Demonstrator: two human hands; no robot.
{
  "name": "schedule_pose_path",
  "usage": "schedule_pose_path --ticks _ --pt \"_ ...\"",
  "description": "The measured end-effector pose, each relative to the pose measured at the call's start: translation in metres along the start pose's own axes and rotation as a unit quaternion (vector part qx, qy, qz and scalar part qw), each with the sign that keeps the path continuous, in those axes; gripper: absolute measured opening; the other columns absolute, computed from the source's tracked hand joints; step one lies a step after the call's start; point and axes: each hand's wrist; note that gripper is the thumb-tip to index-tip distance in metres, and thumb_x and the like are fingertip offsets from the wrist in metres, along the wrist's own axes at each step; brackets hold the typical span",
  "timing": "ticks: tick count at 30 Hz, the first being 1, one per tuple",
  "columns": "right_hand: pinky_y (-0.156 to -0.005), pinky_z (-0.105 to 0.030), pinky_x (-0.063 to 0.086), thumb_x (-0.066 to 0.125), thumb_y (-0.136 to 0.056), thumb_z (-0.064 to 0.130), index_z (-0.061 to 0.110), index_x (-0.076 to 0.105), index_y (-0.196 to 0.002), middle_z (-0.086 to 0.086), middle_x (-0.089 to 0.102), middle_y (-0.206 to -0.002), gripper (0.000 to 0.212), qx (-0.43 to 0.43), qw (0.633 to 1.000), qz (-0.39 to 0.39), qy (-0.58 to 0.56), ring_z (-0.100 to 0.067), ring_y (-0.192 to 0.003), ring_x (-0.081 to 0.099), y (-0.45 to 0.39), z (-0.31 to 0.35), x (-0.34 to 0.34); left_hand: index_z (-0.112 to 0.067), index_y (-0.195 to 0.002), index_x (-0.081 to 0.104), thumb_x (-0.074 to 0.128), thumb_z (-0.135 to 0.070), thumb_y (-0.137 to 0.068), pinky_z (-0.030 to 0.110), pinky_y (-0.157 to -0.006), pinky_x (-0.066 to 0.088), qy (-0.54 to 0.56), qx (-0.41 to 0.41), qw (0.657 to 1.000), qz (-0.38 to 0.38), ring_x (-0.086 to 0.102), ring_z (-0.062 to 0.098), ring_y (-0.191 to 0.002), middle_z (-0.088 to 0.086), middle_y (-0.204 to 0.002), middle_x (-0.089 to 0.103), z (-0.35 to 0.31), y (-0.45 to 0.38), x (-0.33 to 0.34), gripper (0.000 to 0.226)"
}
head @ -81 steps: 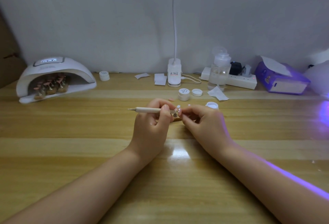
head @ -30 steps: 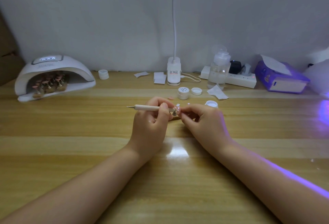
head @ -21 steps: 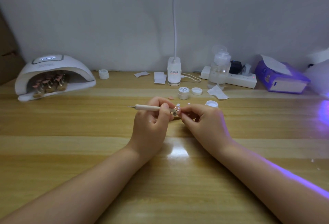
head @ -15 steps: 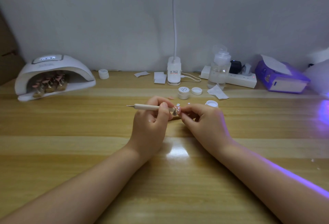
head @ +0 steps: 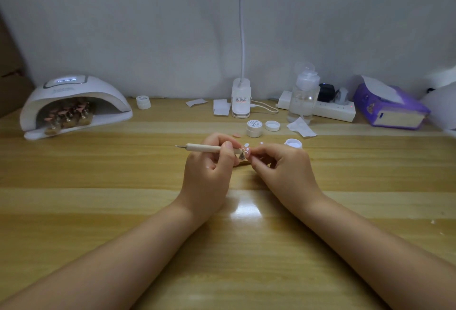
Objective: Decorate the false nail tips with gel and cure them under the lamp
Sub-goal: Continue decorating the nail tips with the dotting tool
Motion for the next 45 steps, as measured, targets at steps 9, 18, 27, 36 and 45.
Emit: schedule_pose_path --ticks 9,18,27,36,45 --pt "-0.061 -0.006 0.038 0.071 -0.08 0.009 0.014 0.076 -0.086 0.011 0.064 -0.068 0.009 -0.001 1.0 0.001 -0.001 0.006 -0.062 0.055 0.0 0.0002 -0.0003 -0.022 -0.079 0.06 0.043 -0.023 -0.087 0.034 -0.066 0.051 -0.003 -0.001 1.0 -0.004 0.061 0.004 -0.065 -0.016 -0.068 0.064 -0.0006 0.0001 0.0001 0.019" --pt "-0.061 -0.005 0.038 0.071 -0.08 0.007 0.012 0.076 -0.085 0.011 0.063 -0.067 0.009 0.0 1.0 -0.003 -0.006 0.008 -0.061 0.054 0.0 0.0002 -0.0001 -0.023 -0.078 0.06 0.043 -0.024 -0.087 0.028 -0.063 0.051 0.003 -0.004 1.0 -0.006 0.061 0.002 -0.064 -0.01 -0.066 0.064 0.0002 0.0007 -0.0002 0.019" --pt "-0.061 -0.005 0.038 0.071 -0.08 0.009 0.012 0.076 -0.085 0.009 0.065 -0.068 0.008 -0.005 1.0 0.0 -0.003 0.006 -0.063 0.055 0.0004 0.0009 -0.0012 -0.02 -0.08 0.06 0.043 -0.024 -0.088 0.031 -0.066 0.052 -0.001 0.001 1.0 -0.005 0.061 0.002 -0.065 -0.017 -0.068 0.064 0.0007 0.0002 0.0006 0.019" --pt "-0.062 -0.021 0.047 0.071 -0.082 0.012 0.015 0.075 -0.087 0.005 0.07 -0.071 0.007 -0.002 0.999 -0.014 -0.031 -0.01 -0.065 0.06 -0.001 -0.0031 -0.002 -0.025 -0.08 0.059 0.042 -0.018 -0.092 0.021 -0.059 0.049 0.034 0.046 0.995 -0.076 0.059 0.002 -0.062 0.002 -0.072 0.064 -0.0044 -0.0023 -0.0022 0.022" --pt "-0.061 -0.013 0.044 0.071 -0.082 0.009 0.011 0.075 -0.087 0.001 0.069 -0.07 0.007 -0.028 0.998 -0.034 -0.05 -0.013 -0.066 0.059 -0.0026 -0.0045 -0.0027 -0.02 -0.086 0.058 0.039 -0.018 -0.093 0.019 -0.062 0.049 0.058 0.052 0.994 -0.082 0.059 0.004 -0.065 -0.004 -0.07 0.062 -0.0039 -0.0037 -0.0019 0.02"
Point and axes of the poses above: each hand's wrist, its own y-axis away from the middle knuckle, its own x-axis out of the palm, z = x × y
